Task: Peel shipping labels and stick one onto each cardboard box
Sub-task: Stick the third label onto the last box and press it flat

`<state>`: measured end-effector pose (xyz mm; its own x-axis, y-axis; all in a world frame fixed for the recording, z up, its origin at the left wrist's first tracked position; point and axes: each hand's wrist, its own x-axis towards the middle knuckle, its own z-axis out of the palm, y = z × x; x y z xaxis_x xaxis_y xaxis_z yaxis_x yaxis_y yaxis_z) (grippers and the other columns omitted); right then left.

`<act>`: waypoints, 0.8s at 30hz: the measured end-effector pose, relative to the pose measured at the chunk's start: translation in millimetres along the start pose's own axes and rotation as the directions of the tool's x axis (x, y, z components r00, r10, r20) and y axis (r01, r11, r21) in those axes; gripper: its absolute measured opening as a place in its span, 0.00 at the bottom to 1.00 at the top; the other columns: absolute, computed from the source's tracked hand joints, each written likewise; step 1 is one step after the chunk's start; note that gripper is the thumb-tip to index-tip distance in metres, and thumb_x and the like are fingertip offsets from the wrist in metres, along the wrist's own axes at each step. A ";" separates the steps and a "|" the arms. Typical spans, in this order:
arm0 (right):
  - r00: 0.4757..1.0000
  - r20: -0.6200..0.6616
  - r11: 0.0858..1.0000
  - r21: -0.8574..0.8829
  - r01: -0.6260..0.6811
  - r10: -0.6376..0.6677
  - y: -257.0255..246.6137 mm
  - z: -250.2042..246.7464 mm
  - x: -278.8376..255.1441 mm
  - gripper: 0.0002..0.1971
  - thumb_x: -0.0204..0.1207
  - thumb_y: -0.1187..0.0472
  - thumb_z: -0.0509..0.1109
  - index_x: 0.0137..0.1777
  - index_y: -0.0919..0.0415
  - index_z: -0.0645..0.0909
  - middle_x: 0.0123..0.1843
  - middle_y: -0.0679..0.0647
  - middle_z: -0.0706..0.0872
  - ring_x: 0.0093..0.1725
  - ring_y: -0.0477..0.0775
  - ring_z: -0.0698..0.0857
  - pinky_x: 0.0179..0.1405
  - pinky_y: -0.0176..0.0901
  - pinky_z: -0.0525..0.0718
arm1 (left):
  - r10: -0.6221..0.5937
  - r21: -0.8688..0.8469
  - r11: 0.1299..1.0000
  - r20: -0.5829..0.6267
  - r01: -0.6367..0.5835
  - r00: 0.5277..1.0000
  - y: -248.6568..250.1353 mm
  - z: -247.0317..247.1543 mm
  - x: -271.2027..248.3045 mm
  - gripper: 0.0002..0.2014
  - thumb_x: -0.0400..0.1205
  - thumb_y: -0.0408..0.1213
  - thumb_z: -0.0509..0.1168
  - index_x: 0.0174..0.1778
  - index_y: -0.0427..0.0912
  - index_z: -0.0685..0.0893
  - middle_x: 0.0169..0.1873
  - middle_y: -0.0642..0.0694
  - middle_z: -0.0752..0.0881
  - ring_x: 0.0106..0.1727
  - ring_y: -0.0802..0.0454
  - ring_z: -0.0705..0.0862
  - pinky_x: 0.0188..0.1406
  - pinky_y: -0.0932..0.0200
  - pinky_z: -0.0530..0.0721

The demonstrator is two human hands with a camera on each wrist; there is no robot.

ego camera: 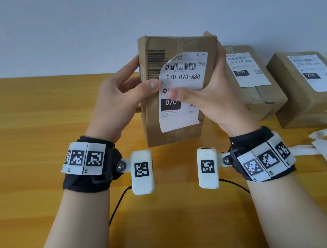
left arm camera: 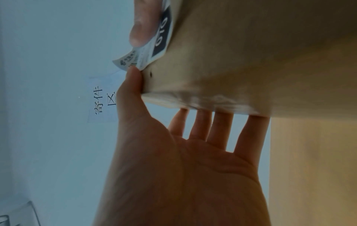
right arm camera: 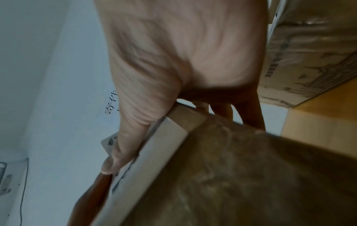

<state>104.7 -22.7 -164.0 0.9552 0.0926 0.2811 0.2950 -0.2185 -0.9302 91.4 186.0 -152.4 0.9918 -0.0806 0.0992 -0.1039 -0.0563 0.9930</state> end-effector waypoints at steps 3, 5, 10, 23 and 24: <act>1.000 -0.006 1.000 -0.003 0.021 -0.022 -0.4 1.2 -0.3 0.63 0.63 0.54 0.88 0.89 0.61 0.49 0.74 0.44 0.79 0.75 0.35 0.80 0.73 0.40 0.84 | -0.003 -0.011 1.000 -0.011 0.003 1.000 -1.0 0.7 0.2 0.36 0.79 0.44 0.74 0.86 0.49 0.77 0.57 0.52 0.96 0.56 0.53 0.95 0.43 0.60 0.91; 1.000 -0.002 1.000 -0.006 0.024 -0.024 1.8 1.9 -0.3 0.62 0.65 0.53 0.89 0.89 0.61 0.49 0.76 0.48 0.80 0.77 0.42 0.80 0.77 0.53 0.83 | -0.005 -0.019 1.000 -0.015 0.005 1.000 -1.4 1.2 0.1 0.37 0.78 0.44 0.75 0.86 0.49 0.77 0.56 0.52 0.96 0.55 0.53 0.95 0.43 0.59 0.92; 1.000 -0.020 1.000 -0.005 0.023 -0.023 0.8 1.9 -0.6 0.58 0.68 0.52 0.87 0.89 0.59 0.51 0.75 0.47 0.81 0.76 0.42 0.81 0.75 0.54 0.84 | 0.002 -0.040 0.999 -0.008 -0.003 1.000 -2.2 1.1 0.6 0.42 0.73 0.47 0.82 0.85 0.50 0.77 0.57 0.49 0.96 0.57 0.50 0.95 0.45 0.58 0.92; 0.922 -0.379 0.995 -0.082 0.054 -0.082 -4.8 9.0 0.1 0.30 0.89 0.38 0.54 0.78 0.62 0.63 0.53 0.42 0.82 0.46 0.32 0.87 0.39 0.31 0.85 | 0.053 0.123 0.991 -0.029 -0.049 0.998 -4.9 14.4 1.6 0.46 0.58 0.57 0.87 0.68 0.47 0.72 0.63 0.45 0.89 0.58 0.46 0.94 0.59 0.39 0.93; 0.911 -0.398 0.993 -0.084 0.080 -0.107 -4.3 11.7 0.4 0.32 0.86 0.36 0.56 0.76 0.64 0.63 0.53 0.43 0.83 0.47 0.35 0.88 0.40 0.32 0.85 | 0.064 0.147 0.987 -0.019 -0.060 0.998 -4.4 17.4 1.0 0.46 0.58 0.58 0.86 0.67 0.47 0.72 0.64 0.45 0.88 0.60 0.46 0.93 0.59 0.41 0.93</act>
<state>103.5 -10.3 -162.7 0.8485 -0.2789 0.4496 0.3713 -0.2915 -0.8816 91.6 168.8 -157.8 0.9844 -0.0654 0.1635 -0.1733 -0.1971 0.9649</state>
